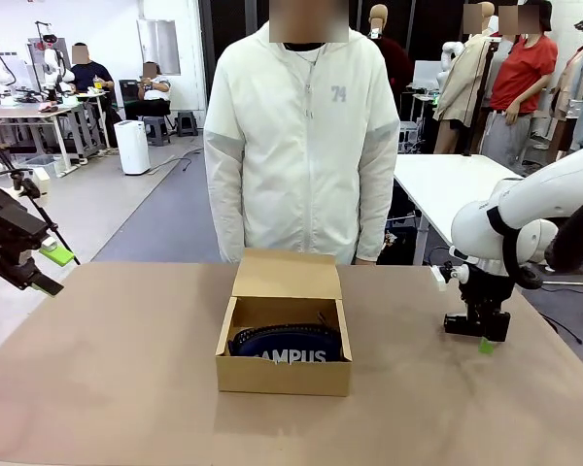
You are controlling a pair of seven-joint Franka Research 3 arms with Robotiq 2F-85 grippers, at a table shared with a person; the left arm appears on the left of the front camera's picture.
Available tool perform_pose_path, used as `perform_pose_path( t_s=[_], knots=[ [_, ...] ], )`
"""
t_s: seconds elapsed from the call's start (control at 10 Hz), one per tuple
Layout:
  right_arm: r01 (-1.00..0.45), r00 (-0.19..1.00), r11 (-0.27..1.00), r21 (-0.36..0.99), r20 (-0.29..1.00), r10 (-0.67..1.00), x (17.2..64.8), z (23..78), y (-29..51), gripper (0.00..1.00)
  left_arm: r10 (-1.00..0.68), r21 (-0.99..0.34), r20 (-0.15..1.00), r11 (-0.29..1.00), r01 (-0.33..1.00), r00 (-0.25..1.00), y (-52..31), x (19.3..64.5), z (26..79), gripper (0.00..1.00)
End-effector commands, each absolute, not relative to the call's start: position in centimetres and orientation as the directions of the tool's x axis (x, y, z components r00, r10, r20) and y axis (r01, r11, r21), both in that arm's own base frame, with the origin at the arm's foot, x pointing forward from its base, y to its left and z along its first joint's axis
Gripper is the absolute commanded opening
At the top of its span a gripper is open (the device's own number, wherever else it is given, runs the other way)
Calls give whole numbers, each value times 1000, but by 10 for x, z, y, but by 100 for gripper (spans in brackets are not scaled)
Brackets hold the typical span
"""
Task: Pack the items into the box.
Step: Pick up the item indicated by the person and place it inside the Mailer Box.
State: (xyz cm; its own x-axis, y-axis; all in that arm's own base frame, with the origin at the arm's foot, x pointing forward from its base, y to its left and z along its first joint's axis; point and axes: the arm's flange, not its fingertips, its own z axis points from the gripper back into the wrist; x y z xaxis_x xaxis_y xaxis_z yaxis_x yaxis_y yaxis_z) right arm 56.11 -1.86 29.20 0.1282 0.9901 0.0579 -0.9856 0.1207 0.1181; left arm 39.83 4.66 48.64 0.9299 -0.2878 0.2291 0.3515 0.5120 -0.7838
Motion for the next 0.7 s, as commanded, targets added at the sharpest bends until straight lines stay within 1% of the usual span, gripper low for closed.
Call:
perform_pose_path(
  t_s=[0.0, 0.1, 0.2, 0.3, 0.6],
  knots=[
    [-979, 152, 145, 141, 35, 988, 567, 291, -15, 100, -293, -776, 240, 514, 365, 925, 48, 397, 485, 100],
    [-977, 154, 146, 154, 40, 987, 568, 292, -15, 100, -293, -776, 240, 514, 365, 925, 48, 397, 485, 100],
    [-977, 150, 142, 156, 43, 988, 569, 293, -15, 40, -293, -776, 240, 514, 365, 925, 48, 397, 485, 100],
    [-976, 153, 146, 161, 35, 988, 569, 294, -15, 0, -293, -776, 240, 514, 365, 925, 48, 397, 485, 100],
    [-977, 150, 142, 162, 36, 988, 568, 295, -16, 0, -293, -776, 240, 514, 365, 925, 48, 397, 485, 100]
  ],
)
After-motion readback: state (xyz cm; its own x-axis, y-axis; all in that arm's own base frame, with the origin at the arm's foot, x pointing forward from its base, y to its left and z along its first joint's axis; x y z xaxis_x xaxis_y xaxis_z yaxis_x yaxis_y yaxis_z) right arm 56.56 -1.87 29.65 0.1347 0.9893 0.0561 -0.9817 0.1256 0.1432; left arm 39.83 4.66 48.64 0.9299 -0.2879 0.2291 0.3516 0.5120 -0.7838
